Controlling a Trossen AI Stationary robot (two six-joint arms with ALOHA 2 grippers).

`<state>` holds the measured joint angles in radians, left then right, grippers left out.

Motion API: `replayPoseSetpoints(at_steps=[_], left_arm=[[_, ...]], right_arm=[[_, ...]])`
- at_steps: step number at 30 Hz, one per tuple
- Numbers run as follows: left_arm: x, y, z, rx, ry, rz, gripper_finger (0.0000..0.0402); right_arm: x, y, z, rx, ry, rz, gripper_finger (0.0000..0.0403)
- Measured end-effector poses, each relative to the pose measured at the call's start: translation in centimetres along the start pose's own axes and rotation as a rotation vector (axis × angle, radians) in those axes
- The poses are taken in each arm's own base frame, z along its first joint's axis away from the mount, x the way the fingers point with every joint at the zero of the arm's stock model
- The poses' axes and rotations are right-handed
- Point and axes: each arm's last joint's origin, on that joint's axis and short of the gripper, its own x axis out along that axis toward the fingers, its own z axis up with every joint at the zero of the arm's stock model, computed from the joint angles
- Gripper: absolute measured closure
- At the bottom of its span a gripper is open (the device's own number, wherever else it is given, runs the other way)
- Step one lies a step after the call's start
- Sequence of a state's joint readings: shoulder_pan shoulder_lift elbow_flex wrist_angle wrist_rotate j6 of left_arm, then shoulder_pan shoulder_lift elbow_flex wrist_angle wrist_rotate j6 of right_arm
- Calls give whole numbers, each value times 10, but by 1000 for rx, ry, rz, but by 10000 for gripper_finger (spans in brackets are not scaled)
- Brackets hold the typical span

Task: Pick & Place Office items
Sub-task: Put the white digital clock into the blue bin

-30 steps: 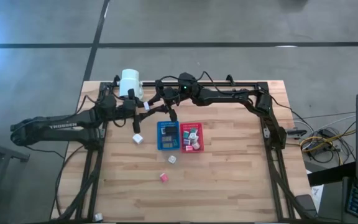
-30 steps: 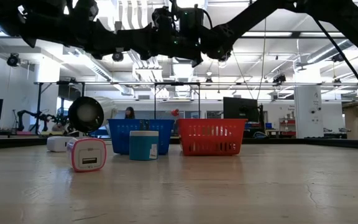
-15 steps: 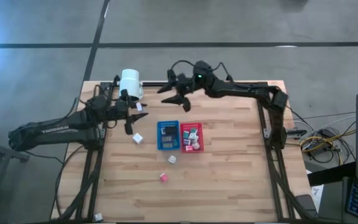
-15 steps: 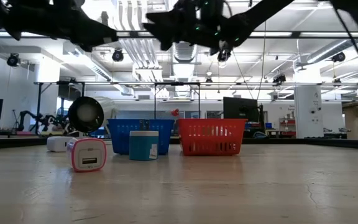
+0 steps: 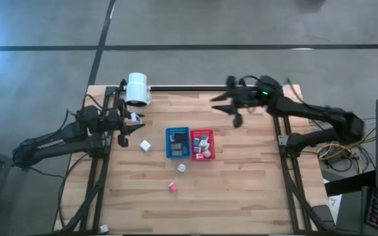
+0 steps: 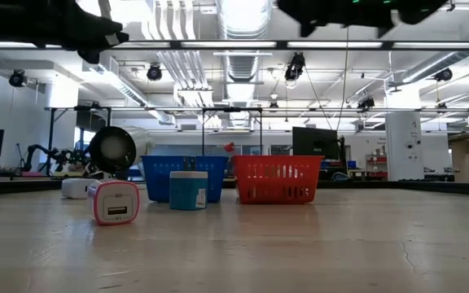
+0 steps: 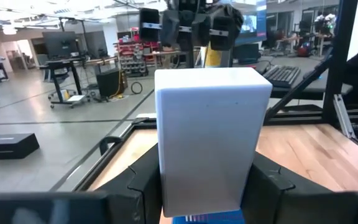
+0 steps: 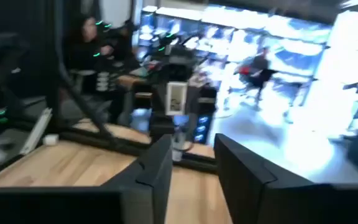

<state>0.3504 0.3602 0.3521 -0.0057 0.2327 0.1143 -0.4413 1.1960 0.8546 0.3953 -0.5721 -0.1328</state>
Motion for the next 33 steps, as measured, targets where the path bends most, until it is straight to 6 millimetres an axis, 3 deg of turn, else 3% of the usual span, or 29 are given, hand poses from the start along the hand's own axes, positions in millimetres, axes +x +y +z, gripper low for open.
replayPoseSetpoints(at_steps=[7, 14, 25, 33], left_arm=[[-6, -2, -4, 3, -13, 2, 248], [-6, -4, -27, 12, 1, 16, 248], [-12, -7, -46, -4, -30, 30, 248], [-17, -8, -52, -14, -36, 55, 248]], right_arm=[[-73, 46, -16, -37, -48, -120, 359], [-116, 74, -49, 16, -86, -228, 393], [-141, 97, -101, 106, -103, -247, 394], [-147, 103, -118, 85, -121, -249, 394]])
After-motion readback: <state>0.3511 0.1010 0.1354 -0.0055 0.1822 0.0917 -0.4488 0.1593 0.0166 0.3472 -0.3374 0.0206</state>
